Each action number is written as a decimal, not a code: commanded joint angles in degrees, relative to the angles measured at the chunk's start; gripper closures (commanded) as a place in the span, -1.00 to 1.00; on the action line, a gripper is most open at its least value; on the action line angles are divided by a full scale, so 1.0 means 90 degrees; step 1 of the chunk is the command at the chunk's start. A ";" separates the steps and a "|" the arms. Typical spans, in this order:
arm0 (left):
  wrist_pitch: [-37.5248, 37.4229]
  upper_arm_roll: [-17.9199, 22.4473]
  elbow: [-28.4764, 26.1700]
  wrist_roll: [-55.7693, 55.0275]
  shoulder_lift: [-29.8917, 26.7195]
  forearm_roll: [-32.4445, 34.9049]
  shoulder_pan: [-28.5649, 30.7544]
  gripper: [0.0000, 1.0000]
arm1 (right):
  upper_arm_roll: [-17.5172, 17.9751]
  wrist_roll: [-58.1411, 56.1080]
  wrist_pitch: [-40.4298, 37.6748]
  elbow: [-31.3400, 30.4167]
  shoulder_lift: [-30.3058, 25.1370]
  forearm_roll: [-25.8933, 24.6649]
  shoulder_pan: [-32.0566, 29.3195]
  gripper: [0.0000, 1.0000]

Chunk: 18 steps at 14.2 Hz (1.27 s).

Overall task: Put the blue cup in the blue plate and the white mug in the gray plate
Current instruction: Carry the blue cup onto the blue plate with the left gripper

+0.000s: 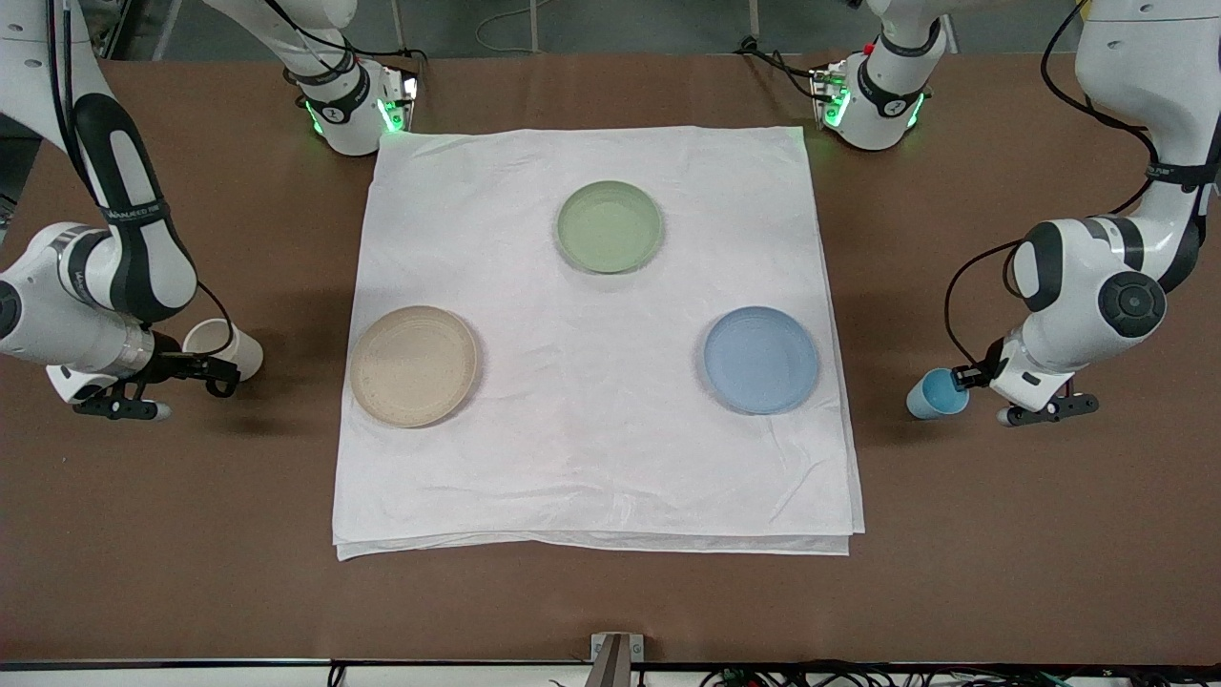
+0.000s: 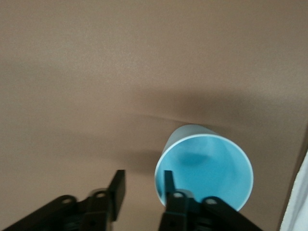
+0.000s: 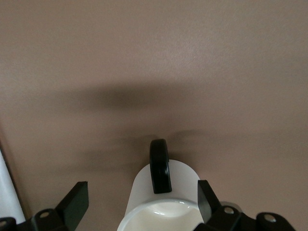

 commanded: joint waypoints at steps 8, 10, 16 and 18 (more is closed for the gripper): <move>-0.0275 -0.0381 0.0093 -0.0089 -0.0374 -0.0228 -0.0083 1.00 | 0.0060 -0.0341 0.0105 -0.0003 0.0302 0.0113 -0.0068 -0.43; -0.0654 -0.0751 0.0112 -0.0496 -0.0618 -0.0228 -0.0073 1.00 | 0.0060 -0.0790 0.0075 0.0046 0.0293 0.0122 -0.0135 0.17; -0.1331 -0.2147 0.0074 -0.2468 -0.0981 -0.0208 -0.0112 1.00 | 0.0080 -0.0850 -0.0179 0.0241 0.0293 0.0132 -0.0243 0.99; -0.1301 -0.2315 0.0083 -0.2929 -0.0835 -0.0160 -0.0345 1.00 | 0.0090 -0.0802 -0.0411 0.0436 0.0273 0.0151 -0.0185 0.99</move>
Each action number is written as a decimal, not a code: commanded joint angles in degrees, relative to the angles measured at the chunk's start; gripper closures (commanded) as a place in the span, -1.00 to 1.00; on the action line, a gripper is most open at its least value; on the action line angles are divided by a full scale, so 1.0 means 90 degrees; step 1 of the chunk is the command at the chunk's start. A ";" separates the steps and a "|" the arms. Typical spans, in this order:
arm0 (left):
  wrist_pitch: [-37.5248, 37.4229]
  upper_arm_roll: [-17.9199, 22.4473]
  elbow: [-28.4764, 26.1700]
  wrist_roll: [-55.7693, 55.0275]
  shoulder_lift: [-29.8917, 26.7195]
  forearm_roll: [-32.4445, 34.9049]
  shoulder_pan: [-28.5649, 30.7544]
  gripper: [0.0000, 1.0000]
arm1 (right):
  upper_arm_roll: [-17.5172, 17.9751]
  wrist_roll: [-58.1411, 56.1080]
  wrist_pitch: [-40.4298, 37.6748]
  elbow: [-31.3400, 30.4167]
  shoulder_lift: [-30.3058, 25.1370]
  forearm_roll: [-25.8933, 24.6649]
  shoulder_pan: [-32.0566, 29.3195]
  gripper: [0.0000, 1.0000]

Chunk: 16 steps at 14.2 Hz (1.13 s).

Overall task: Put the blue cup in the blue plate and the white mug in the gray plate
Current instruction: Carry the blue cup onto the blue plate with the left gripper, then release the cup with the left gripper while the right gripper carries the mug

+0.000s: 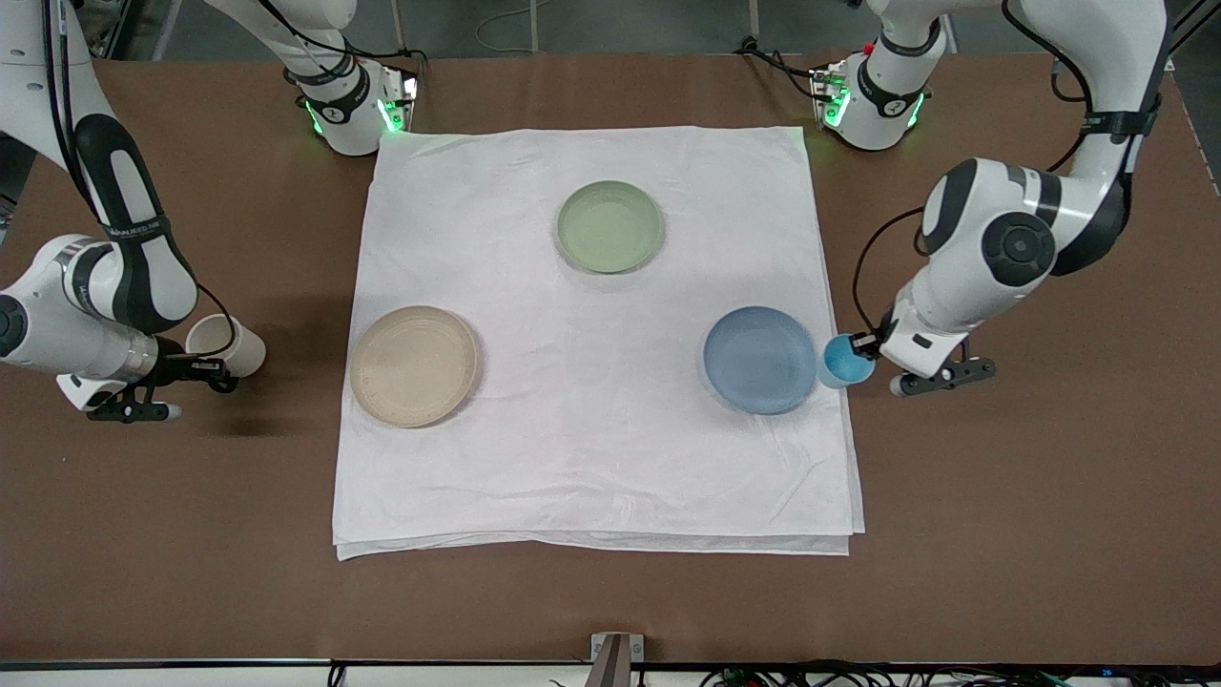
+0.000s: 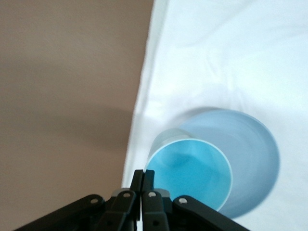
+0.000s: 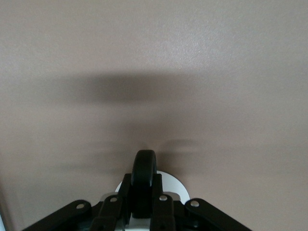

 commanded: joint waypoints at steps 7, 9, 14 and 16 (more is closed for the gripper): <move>0.0559 -0.0089 -0.0032 -0.0891 0.0794 -0.0005 -0.0603 0.98 | 0.0088 0.2105 -0.1612 0.0836 -0.0366 0.0910 0.1314 0.99; 0.0570 -0.0089 -0.0003 -0.0911 0.0843 0.0111 -0.0613 0.58 | 0.0078 0.3032 -0.1563 0.0826 -0.0395 0.0901 0.1872 0.99; 0.0463 -0.0099 0.0260 -0.0969 0.0863 0.0131 -0.0535 -1.00 | 0.0069 0.4404 -0.1242 0.0768 -0.0366 0.0842 0.2781 0.99; -0.0052 -0.0070 0.0766 -0.0950 0.0766 0.0131 -0.0505 -1.00 | 0.0078 0.4405 -0.0814 0.0476 -0.0347 0.0842 0.2841 0.99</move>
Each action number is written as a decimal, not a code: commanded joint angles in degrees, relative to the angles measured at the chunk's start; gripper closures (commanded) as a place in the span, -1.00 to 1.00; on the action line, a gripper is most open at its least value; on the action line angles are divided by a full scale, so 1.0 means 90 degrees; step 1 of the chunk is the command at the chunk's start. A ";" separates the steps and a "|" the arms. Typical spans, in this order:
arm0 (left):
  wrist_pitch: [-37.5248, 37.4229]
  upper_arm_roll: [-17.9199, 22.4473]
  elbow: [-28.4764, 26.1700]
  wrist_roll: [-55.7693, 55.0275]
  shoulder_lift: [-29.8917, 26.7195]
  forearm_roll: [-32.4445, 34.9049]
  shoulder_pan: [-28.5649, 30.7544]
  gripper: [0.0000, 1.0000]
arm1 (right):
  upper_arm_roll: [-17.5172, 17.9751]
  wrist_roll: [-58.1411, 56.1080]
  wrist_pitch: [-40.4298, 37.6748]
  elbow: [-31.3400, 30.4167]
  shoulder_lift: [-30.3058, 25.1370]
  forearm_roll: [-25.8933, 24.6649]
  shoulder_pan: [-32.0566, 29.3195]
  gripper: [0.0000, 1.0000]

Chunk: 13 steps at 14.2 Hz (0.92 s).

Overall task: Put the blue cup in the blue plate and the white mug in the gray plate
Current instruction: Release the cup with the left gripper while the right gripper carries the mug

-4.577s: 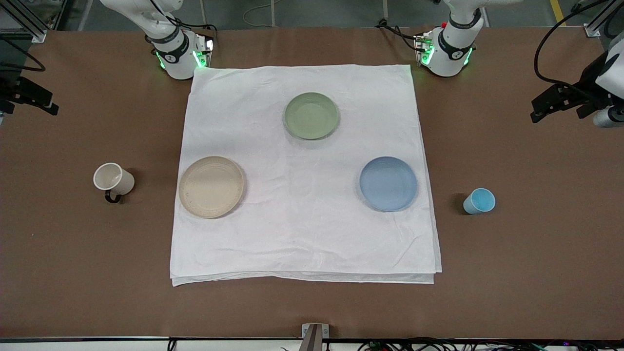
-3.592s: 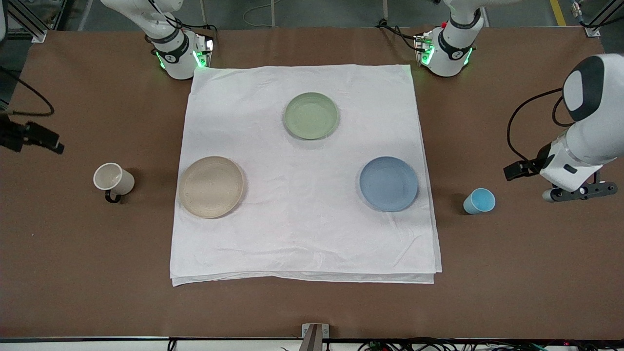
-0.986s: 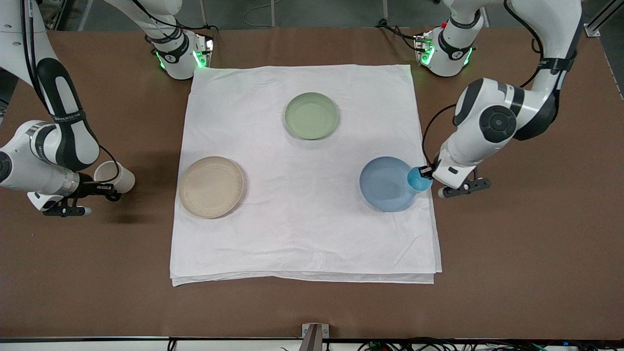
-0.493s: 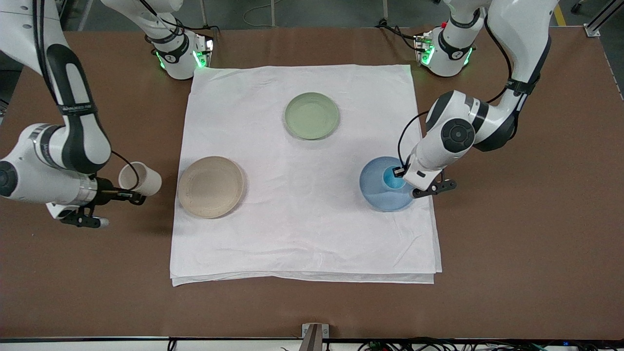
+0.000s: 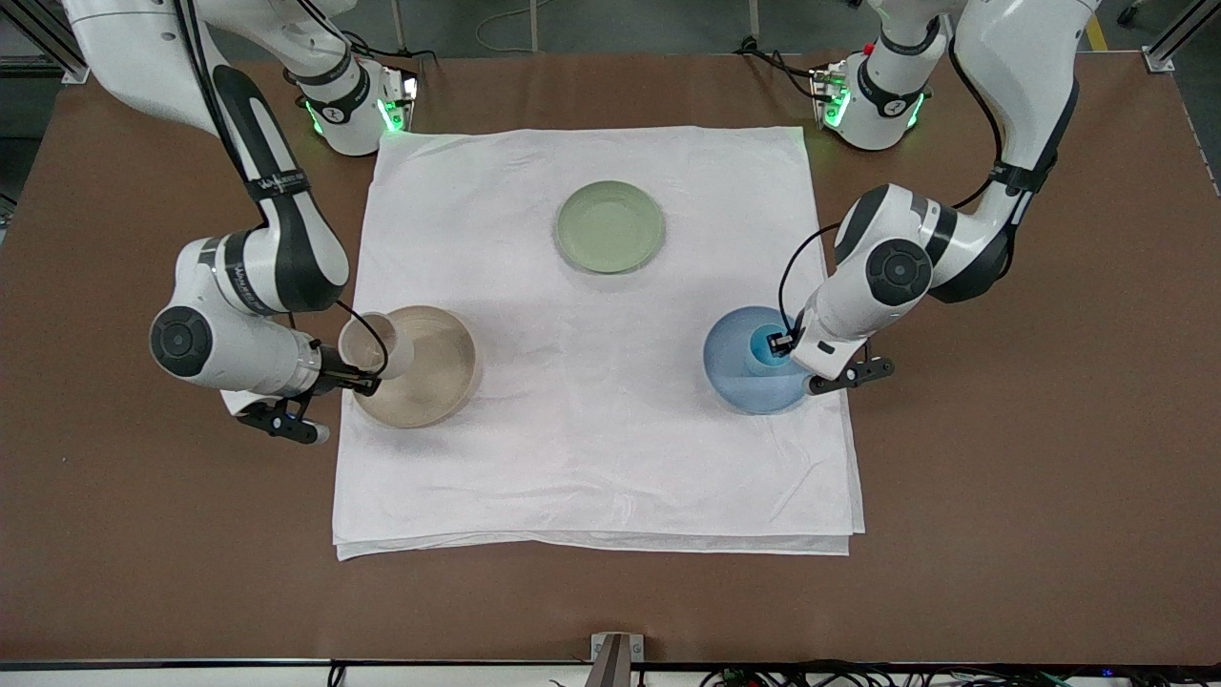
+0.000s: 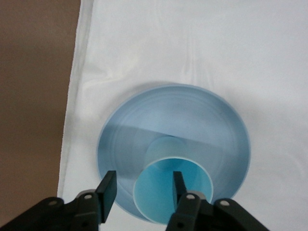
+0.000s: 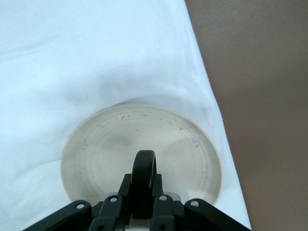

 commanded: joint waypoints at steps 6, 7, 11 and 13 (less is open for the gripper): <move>-0.2229 0.0292 0.2539 0.0194 -0.0322 0.0164 0.0438 -1.00 | -0.0076 0.0059 0.0839 -0.0602 0.0191 0.0024 0.0285 0.61; -0.2249 0.0311 0.2627 0.0457 -0.0458 0.0183 0.0595 -1.00 | -0.0076 0.0040 0.0810 -0.0583 0.0191 0.0024 0.0285 0.05; -0.3135 0.0292 0.2959 0.1599 -0.1083 0.0525 0.1151 -1.00 | -0.0085 0.0000 0.0615 -0.0378 0.0124 0.0024 0.0216 -1.00; -0.3517 0.0301 0.2980 0.2137 -0.1454 0.0438 0.1289 -1.00 | -0.0124 -0.0058 -0.0124 0.0117 0.0084 0.0015 0.0178 -1.00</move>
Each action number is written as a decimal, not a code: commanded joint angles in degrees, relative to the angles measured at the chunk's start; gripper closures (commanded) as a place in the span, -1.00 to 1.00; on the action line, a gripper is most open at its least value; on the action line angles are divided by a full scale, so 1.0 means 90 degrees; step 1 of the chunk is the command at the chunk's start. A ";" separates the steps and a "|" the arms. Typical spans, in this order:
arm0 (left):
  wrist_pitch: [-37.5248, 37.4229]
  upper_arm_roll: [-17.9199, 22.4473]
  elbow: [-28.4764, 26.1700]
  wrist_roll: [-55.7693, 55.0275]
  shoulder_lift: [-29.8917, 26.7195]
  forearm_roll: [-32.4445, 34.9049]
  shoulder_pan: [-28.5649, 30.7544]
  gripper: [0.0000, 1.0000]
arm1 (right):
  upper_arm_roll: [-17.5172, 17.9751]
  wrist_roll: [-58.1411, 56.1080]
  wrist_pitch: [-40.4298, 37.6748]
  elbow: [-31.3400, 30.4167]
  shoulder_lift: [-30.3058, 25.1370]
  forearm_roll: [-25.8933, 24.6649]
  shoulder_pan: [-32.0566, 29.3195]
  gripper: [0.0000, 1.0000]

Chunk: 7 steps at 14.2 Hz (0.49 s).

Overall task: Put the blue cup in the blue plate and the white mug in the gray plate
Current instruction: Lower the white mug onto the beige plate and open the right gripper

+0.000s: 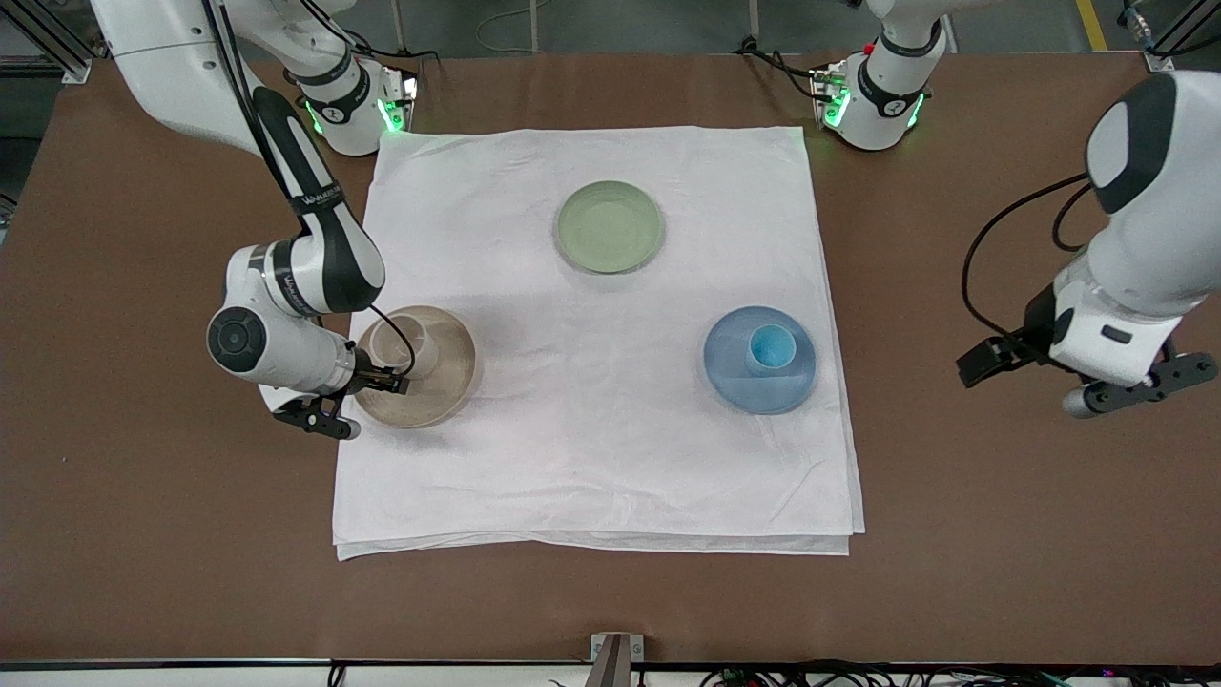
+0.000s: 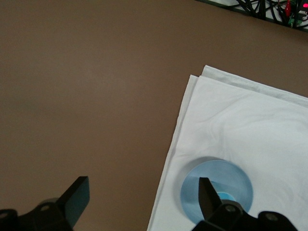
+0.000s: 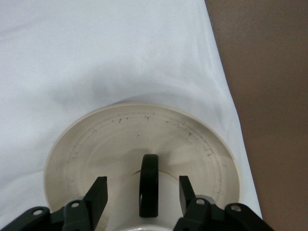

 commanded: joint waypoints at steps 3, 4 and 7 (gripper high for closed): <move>-0.0949 -0.0064 -0.0011 0.0976 -0.0725 -0.0034 0.0360 -1.00 | -0.0040 -0.0544 -0.1849 0.1381 -0.0166 -0.0451 -0.0413 -1.00; -0.1105 -0.0074 -0.0011 0.1006 -0.0861 -0.0132 0.0370 -1.00 | -0.0040 -0.0837 -0.2095 0.1596 -0.0166 -0.0492 -0.0598 -1.00; -0.1369 0.0702 -0.0118 0.1016 -0.1233 -0.0455 -0.0377 -1.00 | -0.0040 -0.2019 -0.2672 0.2095 -0.0224 -0.0502 -0.1252 -1.00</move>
